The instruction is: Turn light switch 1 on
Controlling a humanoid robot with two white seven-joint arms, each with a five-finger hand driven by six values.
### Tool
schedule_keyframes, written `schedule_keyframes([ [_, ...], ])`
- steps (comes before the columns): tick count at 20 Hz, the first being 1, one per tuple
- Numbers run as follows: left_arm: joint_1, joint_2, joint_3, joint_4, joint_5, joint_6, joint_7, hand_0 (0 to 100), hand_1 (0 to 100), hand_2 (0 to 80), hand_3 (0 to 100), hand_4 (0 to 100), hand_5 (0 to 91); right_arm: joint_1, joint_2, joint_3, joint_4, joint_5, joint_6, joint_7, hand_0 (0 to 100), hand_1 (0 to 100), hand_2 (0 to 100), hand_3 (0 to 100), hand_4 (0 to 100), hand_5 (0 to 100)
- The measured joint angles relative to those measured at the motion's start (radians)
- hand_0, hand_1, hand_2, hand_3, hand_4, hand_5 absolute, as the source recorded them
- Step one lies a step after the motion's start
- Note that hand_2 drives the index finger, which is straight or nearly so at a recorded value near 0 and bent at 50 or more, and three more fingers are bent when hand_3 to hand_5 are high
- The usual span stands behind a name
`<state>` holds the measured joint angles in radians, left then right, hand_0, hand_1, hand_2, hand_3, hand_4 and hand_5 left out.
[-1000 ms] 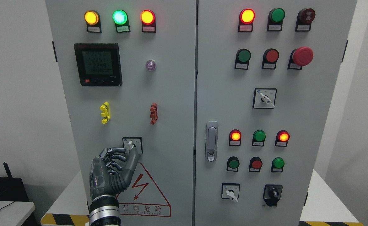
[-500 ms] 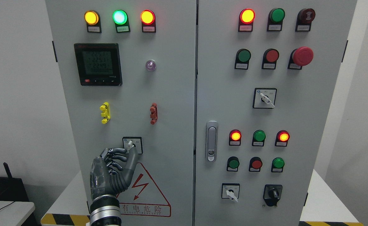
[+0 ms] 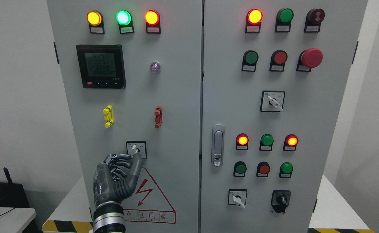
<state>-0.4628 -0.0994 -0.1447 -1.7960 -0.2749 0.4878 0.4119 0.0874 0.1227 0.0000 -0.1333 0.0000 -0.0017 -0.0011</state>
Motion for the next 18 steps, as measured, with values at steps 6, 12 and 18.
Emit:
schedule_keyframes([
  [6, -0.003, 0.0, -0.002, 0.0, 0.0, 0.009, 0.0, 24, 51, 48.9, 71, 84, 83.8, 0.0, 0.0, 0.0, 0.0, 0.0, 0.0, 0.0, 12, 39, 0, 0, 0, 0],
  [12, -0.009, -0.001, -0.005, 0.001, 0.0, 0.022, 0.0, 25, 50, 49.3, 71, 84, 84.1, 0.0, 0.0, 0.0, 0.0, 0.0, 0.0, 0.0, 12, 39, 0, 0, 0, 0],
  [18, -0.012, -0.001, -0.007, 0.0, 0.001, 0.031, 0.0, 26, 49, 49.9, 72, 85, 84.4, 0.0, 0.0, 0.0, 0.0, 0.0, 0.0, 0.0, 12, 39, 0, 0, 0, 0],
])
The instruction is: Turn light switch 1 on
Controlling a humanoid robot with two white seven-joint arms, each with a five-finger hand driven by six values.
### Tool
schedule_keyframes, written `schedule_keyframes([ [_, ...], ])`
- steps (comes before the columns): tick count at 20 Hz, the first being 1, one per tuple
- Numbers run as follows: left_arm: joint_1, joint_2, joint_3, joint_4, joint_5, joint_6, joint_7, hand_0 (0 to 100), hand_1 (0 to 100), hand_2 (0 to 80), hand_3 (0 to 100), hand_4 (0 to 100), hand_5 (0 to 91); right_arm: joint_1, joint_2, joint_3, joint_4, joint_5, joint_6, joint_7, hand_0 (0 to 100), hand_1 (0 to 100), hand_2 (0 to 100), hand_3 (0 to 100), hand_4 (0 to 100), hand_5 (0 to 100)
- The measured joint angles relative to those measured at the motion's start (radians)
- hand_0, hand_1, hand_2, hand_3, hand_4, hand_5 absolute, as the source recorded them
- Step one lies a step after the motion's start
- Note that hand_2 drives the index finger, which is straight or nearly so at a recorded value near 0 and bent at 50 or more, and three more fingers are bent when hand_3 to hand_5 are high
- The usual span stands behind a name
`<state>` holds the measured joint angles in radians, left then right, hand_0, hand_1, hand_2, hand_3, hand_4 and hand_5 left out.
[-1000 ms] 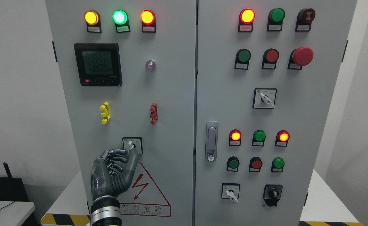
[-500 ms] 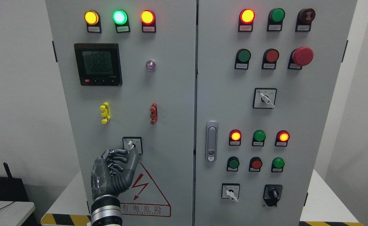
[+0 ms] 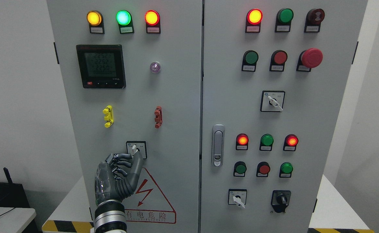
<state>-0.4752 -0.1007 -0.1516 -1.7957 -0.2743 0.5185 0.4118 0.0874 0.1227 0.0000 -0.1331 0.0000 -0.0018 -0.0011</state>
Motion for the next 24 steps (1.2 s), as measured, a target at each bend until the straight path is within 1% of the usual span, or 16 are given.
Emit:
schedule_keyframes([
  [10, -0.002, 0.0, -0.006, -0.001, 0.0, 0.013, 0.0, 26, 48, 51.9, 73, 85, 85.1, 0.0, 0.0, 0.0, 0.0, 0.0, 0.0, 0.0, 12, 39, 0, 0, 0, 0],
  [24, -0.006, 0.0, -0.007, 0.0, -0.002, 0.015, 0.0, 27, 44, 51.4, 73, 85, 85.5, 0.0, 0.0, 0.0, 0.0, 0.0, 0.0, 0.0, 12, 39, 0, 0, 0, 0],
])
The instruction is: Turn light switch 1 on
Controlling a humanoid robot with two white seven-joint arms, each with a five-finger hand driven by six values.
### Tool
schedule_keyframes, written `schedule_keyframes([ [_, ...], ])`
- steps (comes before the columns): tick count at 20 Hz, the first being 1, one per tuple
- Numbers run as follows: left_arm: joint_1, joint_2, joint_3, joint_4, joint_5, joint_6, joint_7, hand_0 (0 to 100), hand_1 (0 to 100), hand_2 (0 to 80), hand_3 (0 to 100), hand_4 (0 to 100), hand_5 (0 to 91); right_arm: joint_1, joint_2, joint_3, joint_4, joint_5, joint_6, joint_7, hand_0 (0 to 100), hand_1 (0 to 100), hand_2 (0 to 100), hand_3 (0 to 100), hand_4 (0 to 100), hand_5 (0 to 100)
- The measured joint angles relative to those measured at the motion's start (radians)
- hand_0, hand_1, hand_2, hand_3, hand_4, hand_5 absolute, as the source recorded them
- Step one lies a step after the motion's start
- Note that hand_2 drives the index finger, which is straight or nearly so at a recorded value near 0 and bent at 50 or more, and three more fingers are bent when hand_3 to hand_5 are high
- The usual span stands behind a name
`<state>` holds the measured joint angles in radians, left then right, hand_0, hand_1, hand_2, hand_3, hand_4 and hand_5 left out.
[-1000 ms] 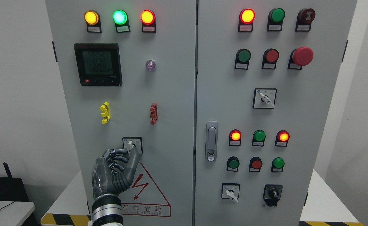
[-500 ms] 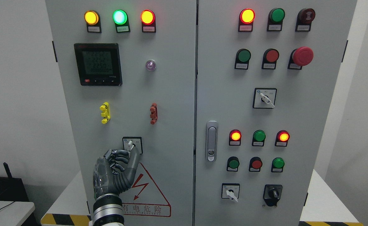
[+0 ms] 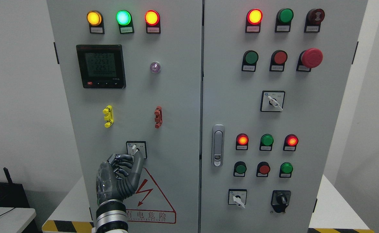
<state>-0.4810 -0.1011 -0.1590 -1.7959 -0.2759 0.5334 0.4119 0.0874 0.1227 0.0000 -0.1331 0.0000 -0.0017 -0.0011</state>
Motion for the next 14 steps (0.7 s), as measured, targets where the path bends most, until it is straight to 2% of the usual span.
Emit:
schedule_keyframes([
  [14, -0.017, 0.001, 0.002, 0.006, 0.001, 0.021, 0.0, 29, 44, 51.1, 73, 85, 85.7, 0.0, 0.0, 0.0, 0.0, 0.0, 0.0, 0.0, 12, 39, 0, 0, 0, 0],
])
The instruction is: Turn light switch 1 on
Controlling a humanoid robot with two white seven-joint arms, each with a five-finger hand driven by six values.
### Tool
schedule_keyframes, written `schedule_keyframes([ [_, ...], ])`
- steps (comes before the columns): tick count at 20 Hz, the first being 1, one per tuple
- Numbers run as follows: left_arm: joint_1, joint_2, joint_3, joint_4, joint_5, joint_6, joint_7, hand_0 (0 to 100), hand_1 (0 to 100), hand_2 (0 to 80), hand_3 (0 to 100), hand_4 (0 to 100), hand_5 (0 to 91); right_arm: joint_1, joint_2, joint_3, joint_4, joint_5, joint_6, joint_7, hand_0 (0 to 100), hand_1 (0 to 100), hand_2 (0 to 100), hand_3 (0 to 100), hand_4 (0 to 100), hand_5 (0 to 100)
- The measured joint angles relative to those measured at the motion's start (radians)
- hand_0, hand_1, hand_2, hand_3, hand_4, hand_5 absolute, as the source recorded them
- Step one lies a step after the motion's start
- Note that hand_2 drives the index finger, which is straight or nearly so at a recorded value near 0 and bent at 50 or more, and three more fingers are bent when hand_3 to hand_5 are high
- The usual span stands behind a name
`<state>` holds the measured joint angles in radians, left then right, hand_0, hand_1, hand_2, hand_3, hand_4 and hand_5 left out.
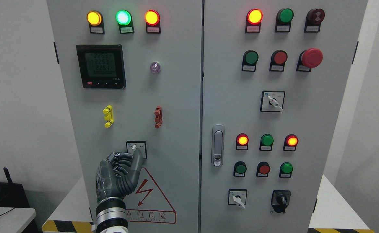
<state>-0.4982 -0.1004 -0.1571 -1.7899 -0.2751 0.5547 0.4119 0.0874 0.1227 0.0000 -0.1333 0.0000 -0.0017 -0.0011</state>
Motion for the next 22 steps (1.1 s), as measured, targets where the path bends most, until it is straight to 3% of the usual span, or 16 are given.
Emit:
schedule_keyframes([
  [22, 0.003, -0.001, -0.004, 0.004, 0.0, 0.005, 0.0, 30, 47, 50.8, 73, 85, 86.0, 0.0, 0.0, 0.0, 0.0, 0.0, 0.0, 0.0, 12, 39, 0, 0, 0, 0],
])
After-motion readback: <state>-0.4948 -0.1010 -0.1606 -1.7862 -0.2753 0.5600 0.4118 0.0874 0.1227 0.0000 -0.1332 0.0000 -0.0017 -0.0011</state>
